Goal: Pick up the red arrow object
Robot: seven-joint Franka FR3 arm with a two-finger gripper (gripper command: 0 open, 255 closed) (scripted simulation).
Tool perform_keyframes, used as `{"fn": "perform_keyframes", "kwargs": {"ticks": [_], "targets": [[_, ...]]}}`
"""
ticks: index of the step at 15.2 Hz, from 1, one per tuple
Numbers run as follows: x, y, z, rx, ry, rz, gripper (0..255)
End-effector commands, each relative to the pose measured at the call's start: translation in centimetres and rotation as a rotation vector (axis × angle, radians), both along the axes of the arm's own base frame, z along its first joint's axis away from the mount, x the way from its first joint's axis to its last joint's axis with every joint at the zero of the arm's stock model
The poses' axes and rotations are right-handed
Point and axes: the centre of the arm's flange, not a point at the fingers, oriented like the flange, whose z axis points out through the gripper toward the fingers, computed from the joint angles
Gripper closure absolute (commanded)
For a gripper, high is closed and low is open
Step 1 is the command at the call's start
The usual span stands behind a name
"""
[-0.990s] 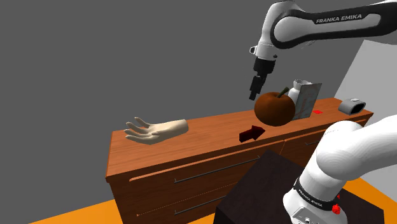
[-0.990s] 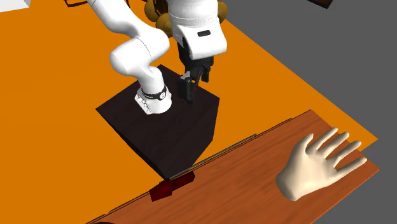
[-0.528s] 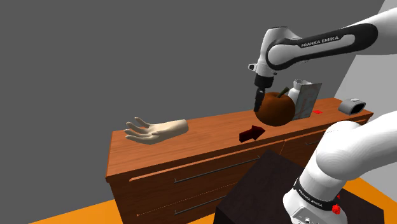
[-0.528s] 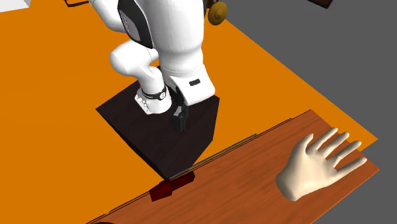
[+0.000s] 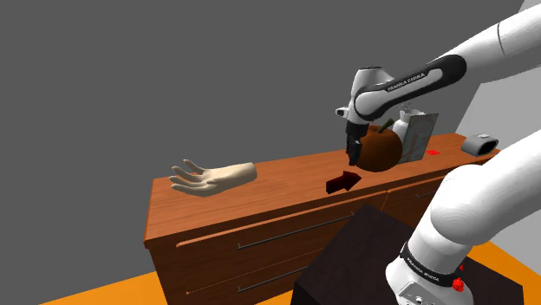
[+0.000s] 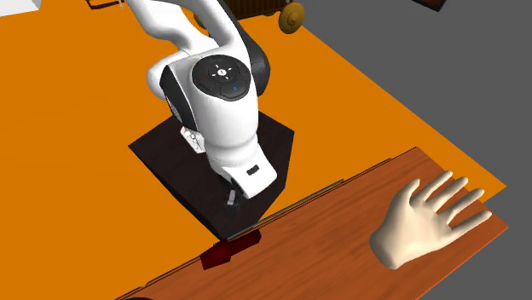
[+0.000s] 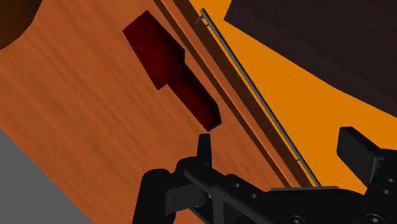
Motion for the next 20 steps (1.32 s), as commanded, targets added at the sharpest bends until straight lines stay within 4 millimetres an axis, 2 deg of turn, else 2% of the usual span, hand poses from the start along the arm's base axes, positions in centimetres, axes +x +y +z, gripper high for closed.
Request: {"fn": "perform_keyframes", "kwargs": {"ticks": [1,10,11,18,20], "targets": [[0.5,-1.8,-2.0,-0.010,0.009,0.055,0],[3.4,-8.3,-11.1,-0.047,0.052,0.284,0],[3.6,-8.7,-11.6,-0.049,0.055,0.297,0],[3.6,-8.7,-15.3,-0.049,0.055,0.297,0],[3.6,-8.7,-15.6,-0.049,0.055,0.297,0]]}}
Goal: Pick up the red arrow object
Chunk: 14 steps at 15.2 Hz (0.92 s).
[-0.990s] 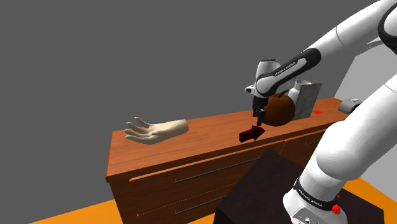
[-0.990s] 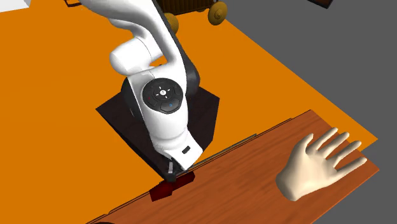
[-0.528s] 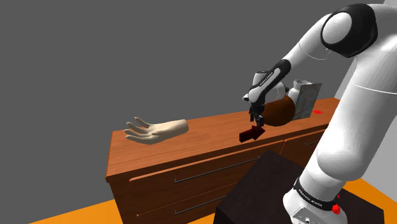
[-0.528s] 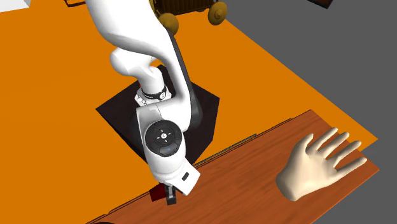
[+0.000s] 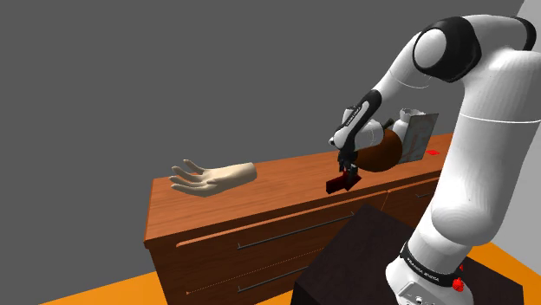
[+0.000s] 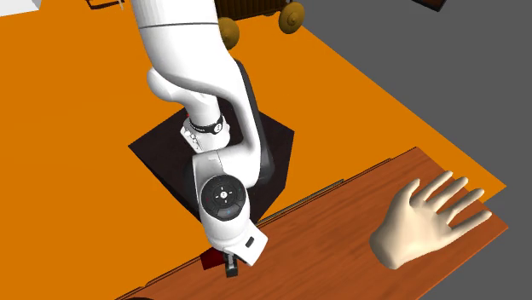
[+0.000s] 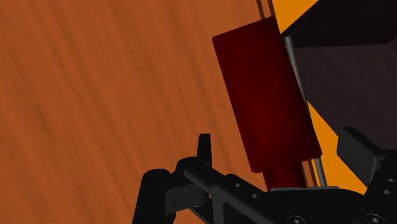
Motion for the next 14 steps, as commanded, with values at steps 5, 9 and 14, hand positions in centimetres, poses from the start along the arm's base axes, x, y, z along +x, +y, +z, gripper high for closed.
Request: {"fn": "perform_keyframes", "kwargs": {"ticks": [5,9,14], "targets": [[0.0,0.0,-0.2,0.000,-0.001,0.000,255],[0.0,0.0,-0.2,0.000,-0.001,0.000,255],[0.0,-0.1,1.9,0.000,0.000,0.000,255]]}}
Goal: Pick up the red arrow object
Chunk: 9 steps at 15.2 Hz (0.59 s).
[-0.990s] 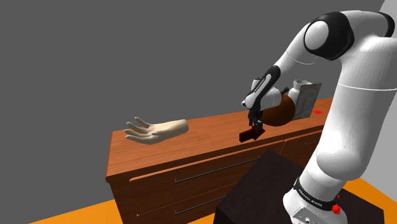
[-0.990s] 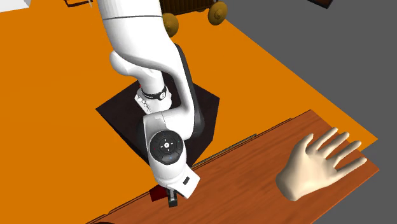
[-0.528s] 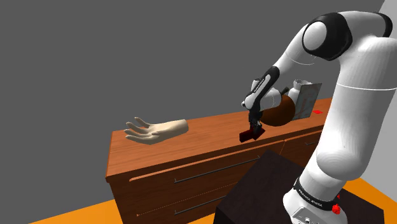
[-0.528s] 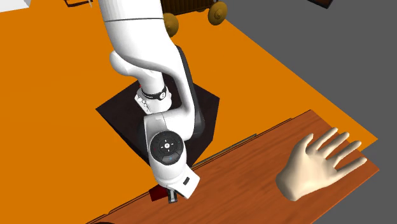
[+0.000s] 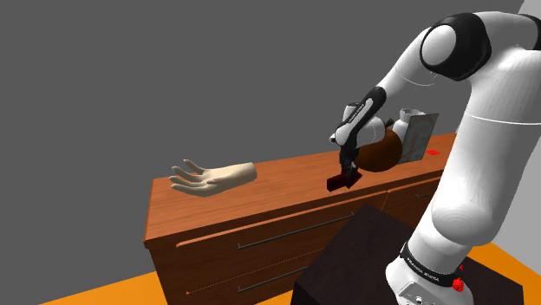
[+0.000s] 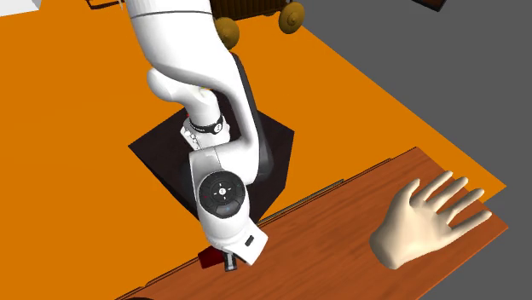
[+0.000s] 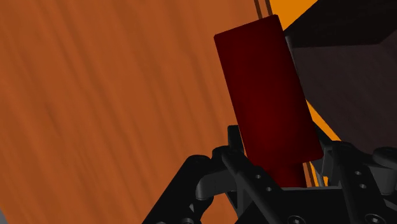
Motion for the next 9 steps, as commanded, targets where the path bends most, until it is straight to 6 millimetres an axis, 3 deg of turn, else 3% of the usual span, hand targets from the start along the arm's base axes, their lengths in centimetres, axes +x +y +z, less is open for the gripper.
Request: {"fn": "perform_keyframes", "kwargs": {"ticks": [1,9], "targets": [[-0.1,0.0,1.1,0.000,0.000,0.000,255],[-0.1,0.0,5.3,0.000,0.000,0.000,255]]}}
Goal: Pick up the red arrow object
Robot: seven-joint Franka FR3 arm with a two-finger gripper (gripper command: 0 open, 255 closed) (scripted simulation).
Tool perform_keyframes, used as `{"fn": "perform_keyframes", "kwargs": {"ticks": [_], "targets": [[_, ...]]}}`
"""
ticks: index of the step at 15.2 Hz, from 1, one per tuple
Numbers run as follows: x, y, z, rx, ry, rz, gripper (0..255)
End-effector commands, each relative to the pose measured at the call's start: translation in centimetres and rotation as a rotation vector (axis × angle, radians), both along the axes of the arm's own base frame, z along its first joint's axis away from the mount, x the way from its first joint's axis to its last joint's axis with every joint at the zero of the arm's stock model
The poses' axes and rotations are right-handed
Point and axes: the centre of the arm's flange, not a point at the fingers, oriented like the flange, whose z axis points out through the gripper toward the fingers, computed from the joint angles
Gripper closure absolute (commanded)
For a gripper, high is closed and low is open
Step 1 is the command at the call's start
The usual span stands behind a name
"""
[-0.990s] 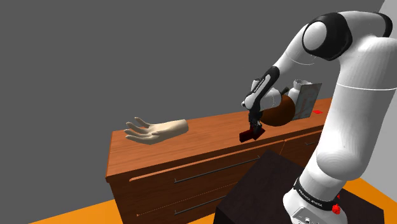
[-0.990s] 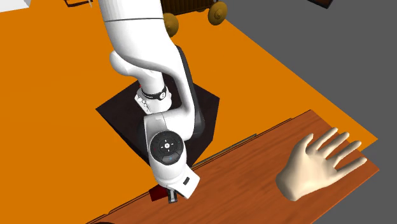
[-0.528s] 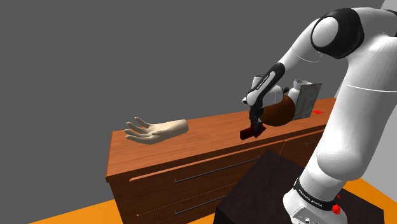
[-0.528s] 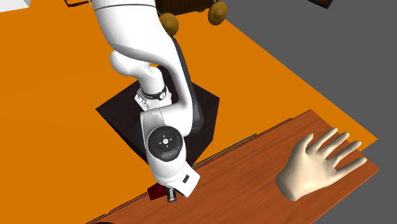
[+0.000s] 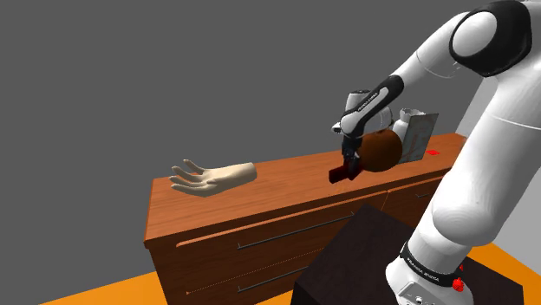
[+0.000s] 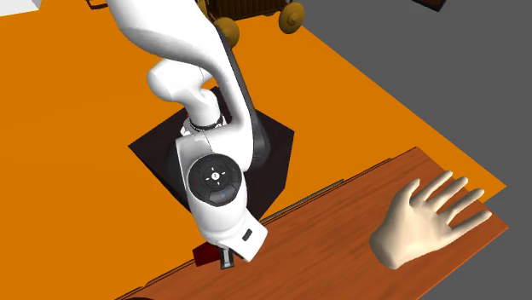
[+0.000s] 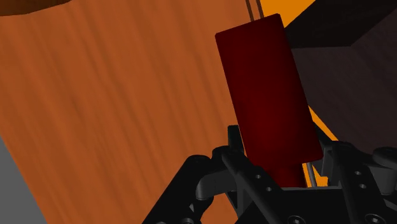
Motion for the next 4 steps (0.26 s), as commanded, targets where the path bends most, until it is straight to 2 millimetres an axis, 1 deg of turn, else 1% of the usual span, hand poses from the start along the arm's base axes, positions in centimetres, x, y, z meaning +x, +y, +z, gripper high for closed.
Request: {"fn": "perform_keyframes", "kwargs": {"ticks": [1,2,4], "targets": [[-0.02,0.01,1.03,0.000,0.000,0.000,255],[-0.02,0.01,1.56,0.000,0.000,0.000,255],[-0.02,0.01,1.64,0.000,0.000,0.000,255]]}}
